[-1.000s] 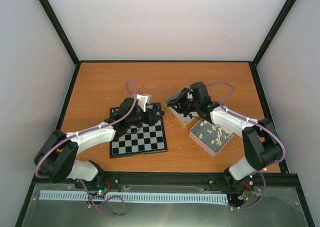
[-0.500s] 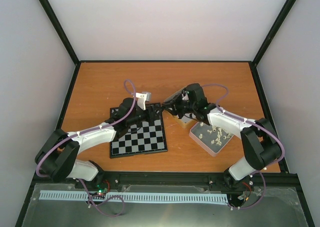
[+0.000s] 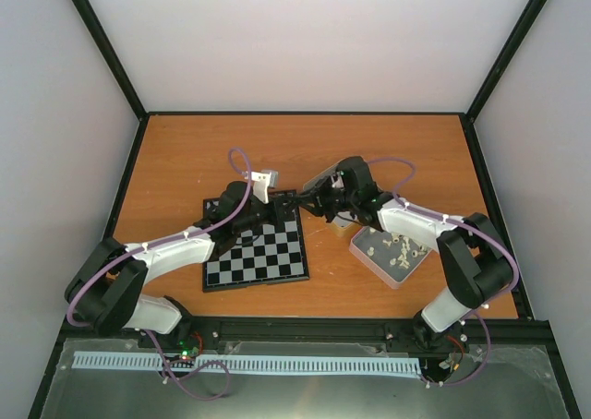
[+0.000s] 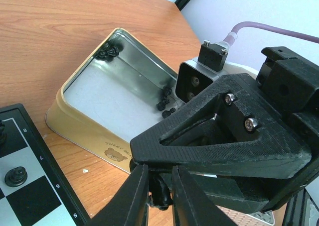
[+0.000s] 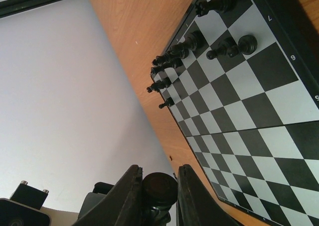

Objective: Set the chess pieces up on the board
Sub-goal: Place the chess piece on the chessboard.

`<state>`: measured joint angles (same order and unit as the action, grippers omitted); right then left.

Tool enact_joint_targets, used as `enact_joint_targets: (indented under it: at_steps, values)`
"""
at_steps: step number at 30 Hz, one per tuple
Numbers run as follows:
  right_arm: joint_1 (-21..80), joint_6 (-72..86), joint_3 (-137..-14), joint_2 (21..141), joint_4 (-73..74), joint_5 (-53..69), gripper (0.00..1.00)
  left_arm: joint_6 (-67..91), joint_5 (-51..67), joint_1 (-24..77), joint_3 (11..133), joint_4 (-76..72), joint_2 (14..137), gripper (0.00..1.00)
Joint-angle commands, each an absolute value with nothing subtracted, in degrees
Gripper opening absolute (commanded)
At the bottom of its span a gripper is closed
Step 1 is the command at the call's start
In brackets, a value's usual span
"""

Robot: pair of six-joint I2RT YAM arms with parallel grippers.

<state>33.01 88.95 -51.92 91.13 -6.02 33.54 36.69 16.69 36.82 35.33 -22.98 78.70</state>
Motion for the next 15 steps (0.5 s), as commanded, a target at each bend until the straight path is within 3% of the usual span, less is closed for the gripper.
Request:
enact_joint_targets:
  at_steps: [1, 7, 12, 15]
  values:
    - [33.86, 89.82, -53.31, 91.93, -7.90, 34.96, 0.18, 34.44, 16.36, 37.41, 35.79, -23.16, 79.27, 0.16]
    - [33.84, 90.79, -52.96, 92.28, -8.98, 35.20, 0.18, 33.97, 16.05, 37.44, 34.87, -21.55, 78.77, 0.16]
    - [33.84, 90.94, -52.82, 92.37, -9.35, 35.01, 0.19, 33.80, 14.92, 37.44, 34.24, -21.21, 77.93, 0.02]
    - [33.84, 89.11, -53.11, 92.22, -8.14, 33.55, 0.31, 33.09, 13.02, 37.43, 35.22, -18.47, 77.38, 0.01]
